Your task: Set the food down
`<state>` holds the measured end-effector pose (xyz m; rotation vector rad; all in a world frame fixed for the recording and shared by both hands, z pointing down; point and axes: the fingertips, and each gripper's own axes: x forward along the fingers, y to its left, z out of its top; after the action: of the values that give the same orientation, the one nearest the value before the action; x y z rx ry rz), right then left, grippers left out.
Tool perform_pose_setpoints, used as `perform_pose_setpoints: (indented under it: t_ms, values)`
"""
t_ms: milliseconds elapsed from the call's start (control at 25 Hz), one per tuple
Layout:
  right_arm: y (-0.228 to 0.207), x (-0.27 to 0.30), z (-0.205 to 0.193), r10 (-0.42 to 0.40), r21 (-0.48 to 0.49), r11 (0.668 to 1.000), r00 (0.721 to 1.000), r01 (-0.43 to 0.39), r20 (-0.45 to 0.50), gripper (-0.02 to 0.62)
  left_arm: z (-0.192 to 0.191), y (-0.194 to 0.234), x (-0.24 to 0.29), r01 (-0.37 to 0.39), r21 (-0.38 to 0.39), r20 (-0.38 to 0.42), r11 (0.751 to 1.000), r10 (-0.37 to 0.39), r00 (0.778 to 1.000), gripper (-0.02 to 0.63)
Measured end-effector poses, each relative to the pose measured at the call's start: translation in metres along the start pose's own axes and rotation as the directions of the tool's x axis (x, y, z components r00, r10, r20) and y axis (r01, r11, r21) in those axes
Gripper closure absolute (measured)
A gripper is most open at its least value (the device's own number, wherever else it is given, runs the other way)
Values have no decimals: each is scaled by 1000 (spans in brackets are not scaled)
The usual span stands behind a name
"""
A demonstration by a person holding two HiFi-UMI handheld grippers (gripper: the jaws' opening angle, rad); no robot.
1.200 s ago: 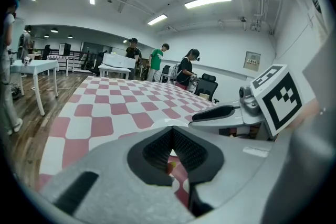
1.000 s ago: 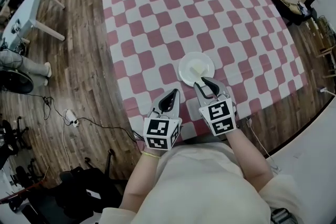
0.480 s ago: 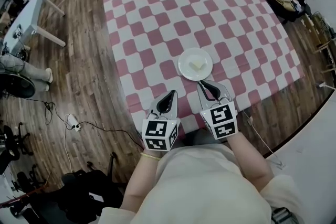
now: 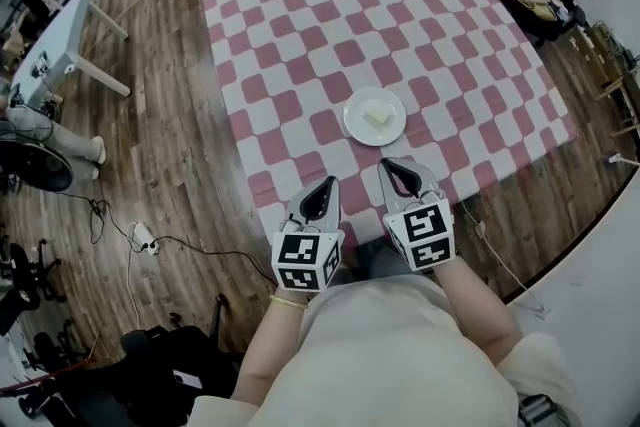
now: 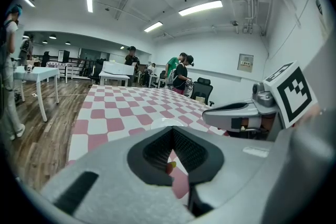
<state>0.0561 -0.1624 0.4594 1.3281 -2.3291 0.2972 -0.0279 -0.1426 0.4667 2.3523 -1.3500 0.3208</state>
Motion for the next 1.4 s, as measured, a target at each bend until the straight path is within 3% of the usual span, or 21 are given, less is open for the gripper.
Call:
perform_pose_setpoints:
  t_ms: [1400]
  values:
    - [83,-97,-1,-31,51,998,988,23,151,591,-24,-36,-102,56,8,58,998,-57,997,608]
